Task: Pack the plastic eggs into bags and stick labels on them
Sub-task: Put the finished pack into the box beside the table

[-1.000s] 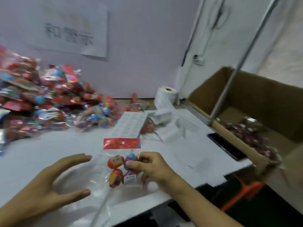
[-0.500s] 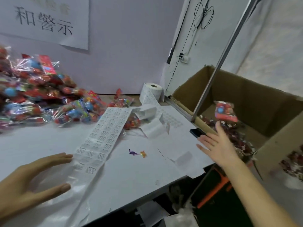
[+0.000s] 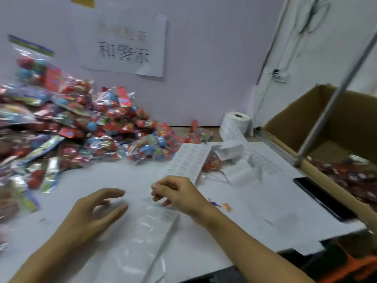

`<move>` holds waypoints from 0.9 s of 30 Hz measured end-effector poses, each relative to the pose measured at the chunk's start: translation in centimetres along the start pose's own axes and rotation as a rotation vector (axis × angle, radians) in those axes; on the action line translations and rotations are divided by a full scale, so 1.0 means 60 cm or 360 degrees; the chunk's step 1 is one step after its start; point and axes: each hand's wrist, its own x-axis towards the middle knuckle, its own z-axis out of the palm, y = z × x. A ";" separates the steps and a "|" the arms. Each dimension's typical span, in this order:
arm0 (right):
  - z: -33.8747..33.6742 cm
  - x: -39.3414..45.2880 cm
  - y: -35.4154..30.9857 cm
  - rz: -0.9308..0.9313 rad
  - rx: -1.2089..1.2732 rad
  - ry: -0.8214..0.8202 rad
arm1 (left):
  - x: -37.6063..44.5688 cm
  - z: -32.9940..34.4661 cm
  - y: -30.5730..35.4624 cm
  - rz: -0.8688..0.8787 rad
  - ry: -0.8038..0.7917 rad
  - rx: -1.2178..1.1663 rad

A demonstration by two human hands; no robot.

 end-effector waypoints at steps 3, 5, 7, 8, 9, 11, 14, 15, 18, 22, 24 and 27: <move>0.067 0.037 -0.018 -0.0098 -0.0049 -0.0162 | 0.007 -0.004 -0.010 -0.0008 0.0104 -0.0024; 0.097 0.060 -0.028 -0.0166 -0.0071 -0.0226 | 0.009 -0.007 -0.004 -0.0024 0.0155 -0.0047; 0.118 0.077 -0.026 -0.0196 -0.0092 -0.0236 | 0.009 -0.006 -0.003 -0.0011 0.0191 -0.0040; 0.124 0.083 -0.020 -0.0186 -0.0068 -0.0223 | 0.009 -0.008 -0.003 -0.0006 0.0220 -0.0043; 0.128 0.087 -0.010 -0.0176 -0.0051 -0.0192 | 0.009 -0.010 -0.003 0.0003 0.0238 -0.0030; 0.130 0.089 0.014 -0.0212 -0.0061 -0.0112 | 0.009 -0.013 -0.006 0.0024 0.0256 0.0074; 0.128 0.090 0.031 -0.0250 0.0034 -0.0100 | 0.011 -0.025 -0.013 0.0107 0.0461 0.0512; 0.128 0.092 0.033 -0.0244 0.0072 -0.0094 | 0.014 -0.031 -0.017 0.0122 0.0593 0.0686; 0.128 0.094 0.035 -0.0226 0.0118 -0.0106 | 0.020 -0.054 -0.025 -0.0186 0.0868 0.1223; 0.127 0.092 0.033 -0.0227 0.0094 -0.0123 | 0.015 -0.075 -0.045 -0.0789 0.0649 0.1479; 0.126 0.093 0.033 -0.0228 0.0076 -0.0111 | 0.018 -0.081 -0.052 -0.0865 0.0545 0.1552; 0.126 0.092 0.033 -0.0220 0.0075 -0.0111 | 0.017 -0.084 -0.055 -0.0884 0.0348 0.1664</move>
